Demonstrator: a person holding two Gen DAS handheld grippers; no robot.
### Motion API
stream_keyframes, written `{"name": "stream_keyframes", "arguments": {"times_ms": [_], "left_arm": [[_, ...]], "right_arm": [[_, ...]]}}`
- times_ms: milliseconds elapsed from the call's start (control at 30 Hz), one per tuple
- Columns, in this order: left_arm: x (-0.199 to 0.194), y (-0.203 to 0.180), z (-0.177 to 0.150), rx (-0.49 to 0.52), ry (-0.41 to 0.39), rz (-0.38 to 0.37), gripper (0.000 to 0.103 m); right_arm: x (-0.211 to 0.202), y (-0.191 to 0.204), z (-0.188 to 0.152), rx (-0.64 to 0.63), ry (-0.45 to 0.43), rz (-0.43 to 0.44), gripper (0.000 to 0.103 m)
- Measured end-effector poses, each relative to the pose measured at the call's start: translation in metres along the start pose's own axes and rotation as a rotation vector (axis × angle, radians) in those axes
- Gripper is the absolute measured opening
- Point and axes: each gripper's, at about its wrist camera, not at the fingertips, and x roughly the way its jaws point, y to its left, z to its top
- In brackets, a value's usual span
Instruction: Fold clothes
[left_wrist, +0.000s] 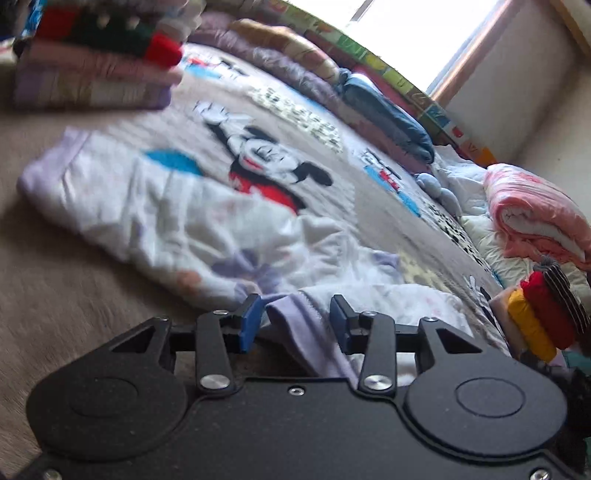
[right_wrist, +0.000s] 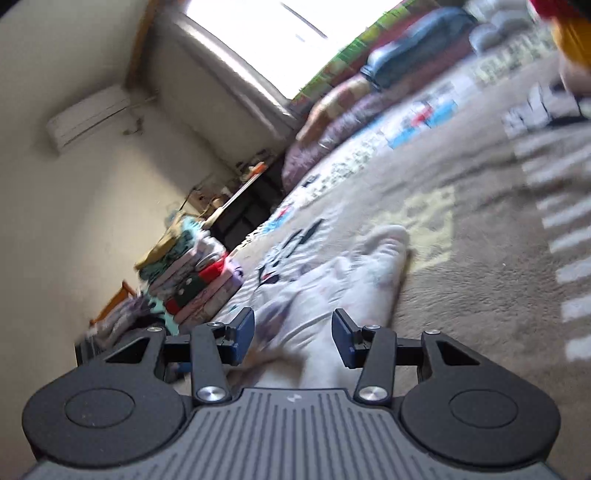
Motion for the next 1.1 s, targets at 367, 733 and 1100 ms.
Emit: {"name": "stream_keyframes", "arguments": {"times_ms": [367, 733, 1100], "left_arm": [[-0.026, -0.046, -0.01, 0.31, -0.057, 0.093, 0.007], [-0.003, -0.022, 0.004, 0.169, -0.048, 0.033, 0.046], [-0.025, -0.046, -0.006, 0.306, -0.117, 0.007, 0.004]], "right_arm": [[0.05, -0.043, 0.022, 0.249, 0.056, 0.159, 0.055], [0.058, -0.059, 0.025, 0.286, 0.074, 0.125, 0.057], [0.057, -0.064, 0.023, 0.315, 0.071, 0.142, 0.057]]}}
